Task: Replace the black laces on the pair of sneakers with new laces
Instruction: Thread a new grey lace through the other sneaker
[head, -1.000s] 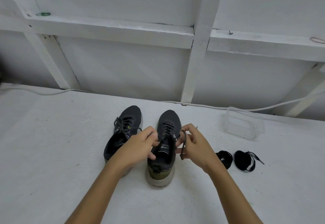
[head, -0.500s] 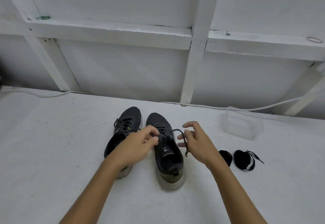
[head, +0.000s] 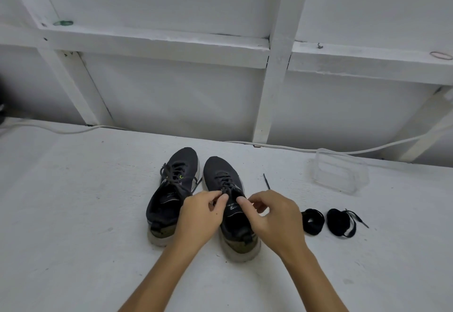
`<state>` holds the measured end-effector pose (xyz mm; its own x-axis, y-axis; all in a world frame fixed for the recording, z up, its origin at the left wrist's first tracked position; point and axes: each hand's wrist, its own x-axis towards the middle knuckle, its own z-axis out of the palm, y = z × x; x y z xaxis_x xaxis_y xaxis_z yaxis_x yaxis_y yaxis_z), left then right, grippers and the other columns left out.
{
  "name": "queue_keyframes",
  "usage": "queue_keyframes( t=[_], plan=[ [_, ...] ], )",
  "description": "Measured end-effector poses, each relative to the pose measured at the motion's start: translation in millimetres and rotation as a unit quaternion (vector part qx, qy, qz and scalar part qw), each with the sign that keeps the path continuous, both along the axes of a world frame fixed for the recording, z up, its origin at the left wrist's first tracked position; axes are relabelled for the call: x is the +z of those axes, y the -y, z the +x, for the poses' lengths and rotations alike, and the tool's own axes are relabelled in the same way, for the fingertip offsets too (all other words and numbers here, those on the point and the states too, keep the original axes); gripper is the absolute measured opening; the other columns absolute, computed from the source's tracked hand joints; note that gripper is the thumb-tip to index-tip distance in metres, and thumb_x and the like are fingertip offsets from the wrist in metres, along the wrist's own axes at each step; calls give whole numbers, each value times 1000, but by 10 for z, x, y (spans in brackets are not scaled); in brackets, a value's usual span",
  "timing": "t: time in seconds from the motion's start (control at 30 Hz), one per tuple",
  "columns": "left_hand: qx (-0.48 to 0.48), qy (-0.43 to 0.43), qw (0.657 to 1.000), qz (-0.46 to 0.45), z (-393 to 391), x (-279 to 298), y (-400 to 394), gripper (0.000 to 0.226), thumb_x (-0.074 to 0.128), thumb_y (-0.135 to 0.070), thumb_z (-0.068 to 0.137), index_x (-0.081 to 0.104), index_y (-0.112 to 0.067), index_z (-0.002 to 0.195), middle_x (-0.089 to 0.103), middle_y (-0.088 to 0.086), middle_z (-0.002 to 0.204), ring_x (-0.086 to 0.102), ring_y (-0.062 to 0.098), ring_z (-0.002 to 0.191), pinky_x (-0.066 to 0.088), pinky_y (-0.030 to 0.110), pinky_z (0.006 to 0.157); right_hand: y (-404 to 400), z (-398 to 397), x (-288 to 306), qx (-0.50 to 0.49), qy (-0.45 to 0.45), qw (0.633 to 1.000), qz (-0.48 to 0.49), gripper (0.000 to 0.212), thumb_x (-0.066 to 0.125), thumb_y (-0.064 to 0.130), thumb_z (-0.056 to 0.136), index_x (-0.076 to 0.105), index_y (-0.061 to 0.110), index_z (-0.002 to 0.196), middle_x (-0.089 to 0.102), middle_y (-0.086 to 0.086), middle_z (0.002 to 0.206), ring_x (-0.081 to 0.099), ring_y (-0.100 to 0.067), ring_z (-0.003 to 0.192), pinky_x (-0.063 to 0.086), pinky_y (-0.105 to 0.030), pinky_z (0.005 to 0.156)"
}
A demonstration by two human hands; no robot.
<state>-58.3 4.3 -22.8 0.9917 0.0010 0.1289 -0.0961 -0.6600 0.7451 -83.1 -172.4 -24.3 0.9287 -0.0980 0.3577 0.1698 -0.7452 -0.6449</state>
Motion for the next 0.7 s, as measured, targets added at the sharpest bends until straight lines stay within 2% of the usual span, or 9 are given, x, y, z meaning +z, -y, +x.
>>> queue_keyframes(
  t=[0.1,0.2,0.27,0.33,0.4,0.43,0.53,0.63,0.7],
  plan=[
    [-5,-30,1000,-2,58,10,16,27,66,-40,92,76,-23,110,74,-9,98,65,7,82,54,32,84,123,53,78,90,-94,991,-9,36,63,69,78,76,37,88,66,24,79,63,0,83,49,-19,75],
    [-1,-35,999,-12,106,43,27,30,69,-40,90,75,-24,114,73,-11,101,64,5,84,52,26,86,243,160,55,125,-127,984,-29,9,74,41,88,77,35,93,67,24,83,62,-1,83,52,-28,78],
    [-6,-35,999,-11,126,63,40,31,70,-41,89,75,-24,114,71,-10,101,62,3,85,49,19,84,283,227,30,97,-85,990,-60,5,74,29,90,78,32,91,61,24,79,55,-3,81,47,-28,70],
    [-13,-42,999,-10,144,83,57,28,70,-43,88,76,-26,110,69,-11,97,59,0,84,45,12,79,278,292,23,44,-17,993,-106,4,77,26,87,78,30,87,51,19,78,49,-12,81,36,-25,58],
    [-14,-51,999,-11,181,92,80,23,71,-43,87,77,-29,105,67,-13,94,58,-2,84,44,12,78,229,346,68,11,-15,990,-141,3,75,29,89,77,31,88,51,11,77,52,-18,79,30,-25,53],
    [-13,-55,998,-14,208,96,94,21,72,-42,87,77,-30,103,67,-14,93,59,-1,85,46,14,80,192,372,90,11,-41,989,-139,6,69,30,93,75,30,92,56,9,77,55,-19,78,32,-27,55],
    [-14,-92,994,-53,297,122,135,12,73,-35,87,76,-28,96,68,-14,94,62,0,89,46,15,84,78,452,152,27,-123,992,-32,11,59,29,98,69,25,97,69,11,80,63,-13,76,44,-28,66],
    [-7,-157,976,-148,400,150,153,9,70,-31,88,72,-23,92,71,-10,90,65,7,84,48,23,75,6,539,210,50,-204,971,118,12,67,37,93,74,27,92,74,14,85,68,-5,83,55,-25,77],
    [1,-159,971,-179,480,185,131,9,71,-30,88,70,-21,92,70,-8,88,63,8,80,45,23,73,-22,553,226,56,-236,956,165,14,72,44,88,75,31,90,75,15,86,69,-3,83,58,-28,75]
  ],
)
